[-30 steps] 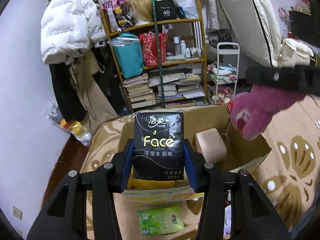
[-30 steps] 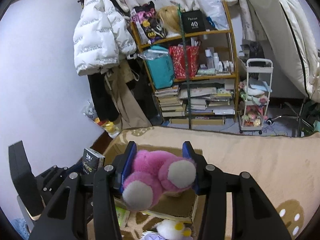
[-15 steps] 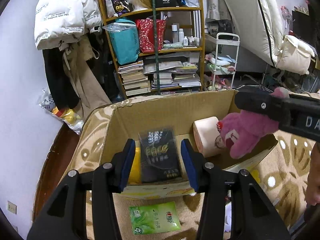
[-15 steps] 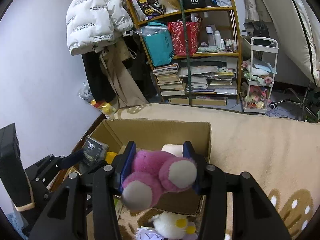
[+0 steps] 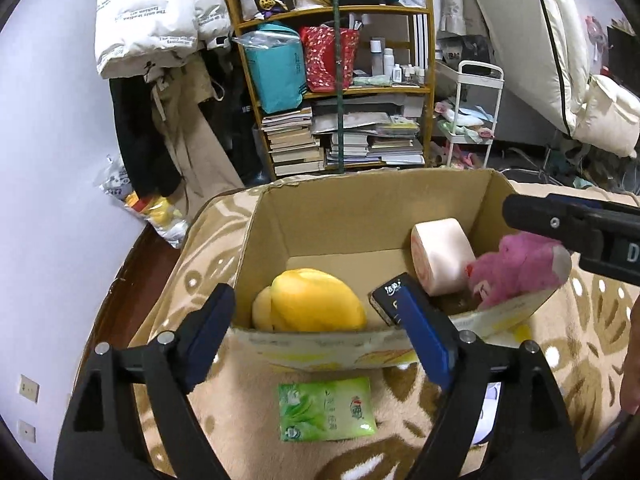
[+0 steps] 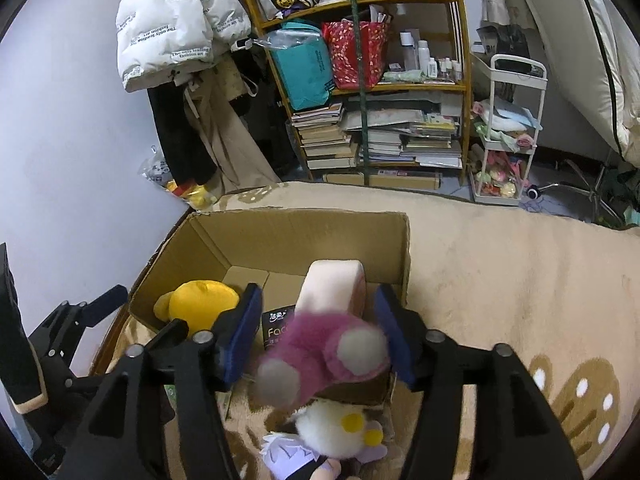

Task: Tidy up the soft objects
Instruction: 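Release the black tissue box and pink bear into the box, opening both tools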

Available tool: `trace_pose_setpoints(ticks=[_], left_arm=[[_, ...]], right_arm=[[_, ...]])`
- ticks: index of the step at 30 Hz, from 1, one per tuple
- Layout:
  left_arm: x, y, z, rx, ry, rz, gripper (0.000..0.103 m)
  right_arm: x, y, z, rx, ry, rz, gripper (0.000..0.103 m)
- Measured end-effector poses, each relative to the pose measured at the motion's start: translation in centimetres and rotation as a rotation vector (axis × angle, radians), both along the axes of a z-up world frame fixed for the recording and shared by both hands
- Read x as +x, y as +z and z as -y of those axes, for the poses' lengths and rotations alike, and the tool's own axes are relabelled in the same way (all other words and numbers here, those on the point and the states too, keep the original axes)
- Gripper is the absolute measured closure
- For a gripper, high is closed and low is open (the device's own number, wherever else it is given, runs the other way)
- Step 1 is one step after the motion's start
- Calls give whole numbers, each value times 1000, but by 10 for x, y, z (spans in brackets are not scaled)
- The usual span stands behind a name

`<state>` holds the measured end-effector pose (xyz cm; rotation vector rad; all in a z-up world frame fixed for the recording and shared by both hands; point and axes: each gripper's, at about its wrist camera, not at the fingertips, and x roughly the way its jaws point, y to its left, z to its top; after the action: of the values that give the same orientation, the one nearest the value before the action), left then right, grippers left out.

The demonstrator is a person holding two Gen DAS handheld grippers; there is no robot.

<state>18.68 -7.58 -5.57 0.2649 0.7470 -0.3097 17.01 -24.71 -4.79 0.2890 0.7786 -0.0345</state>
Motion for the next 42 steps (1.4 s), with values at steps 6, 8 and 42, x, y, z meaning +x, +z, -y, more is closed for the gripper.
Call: trace_pose_setpoints(ticks=[6, 8, 42], left_arm=[[-9, 11, -12, 14, 42, 7, 8], [-13, 15, -17, 1, 45, -6, 7], [-61, -3, -50, 79, 125, -80, 6]], right_arm=[[-13, 12, -3, -24, -27, 14, 14], [-19, 14, -4, -27, -42, 9, 12], [-74, -16, -17, -47, -46, -133, 2]])
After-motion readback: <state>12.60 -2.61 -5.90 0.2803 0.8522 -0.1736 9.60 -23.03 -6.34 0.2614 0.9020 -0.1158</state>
